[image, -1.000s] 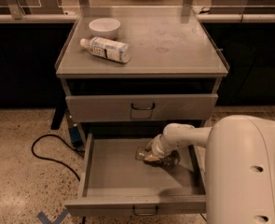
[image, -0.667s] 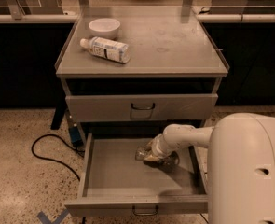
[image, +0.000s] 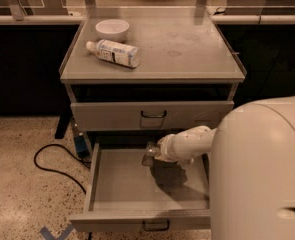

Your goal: Pick water bottle from middle drawer and place on counter

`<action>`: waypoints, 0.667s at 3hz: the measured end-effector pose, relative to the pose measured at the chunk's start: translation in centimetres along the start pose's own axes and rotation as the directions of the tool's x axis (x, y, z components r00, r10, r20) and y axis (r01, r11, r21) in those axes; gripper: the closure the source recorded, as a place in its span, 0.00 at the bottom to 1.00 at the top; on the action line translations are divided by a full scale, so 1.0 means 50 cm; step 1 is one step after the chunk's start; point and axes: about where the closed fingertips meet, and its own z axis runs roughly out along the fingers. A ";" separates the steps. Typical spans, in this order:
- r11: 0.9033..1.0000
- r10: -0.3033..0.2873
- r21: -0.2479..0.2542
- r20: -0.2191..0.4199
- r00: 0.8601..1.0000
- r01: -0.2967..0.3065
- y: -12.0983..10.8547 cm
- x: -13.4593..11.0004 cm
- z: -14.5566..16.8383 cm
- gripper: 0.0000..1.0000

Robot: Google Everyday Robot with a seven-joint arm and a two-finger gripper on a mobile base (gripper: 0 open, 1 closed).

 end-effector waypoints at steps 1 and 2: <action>0.994 -0.072 0.080 -0.019 0.997 0.073 -0.014 -0.078 -0.145 1.00; 0.994 -0.072 0.080 -0.018 0.997 0.073 -0.014 -0.079 -0.145 1.00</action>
Offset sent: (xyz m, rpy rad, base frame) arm -0.0071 0.0063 0.0525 -0.0231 -0.0732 -0.0064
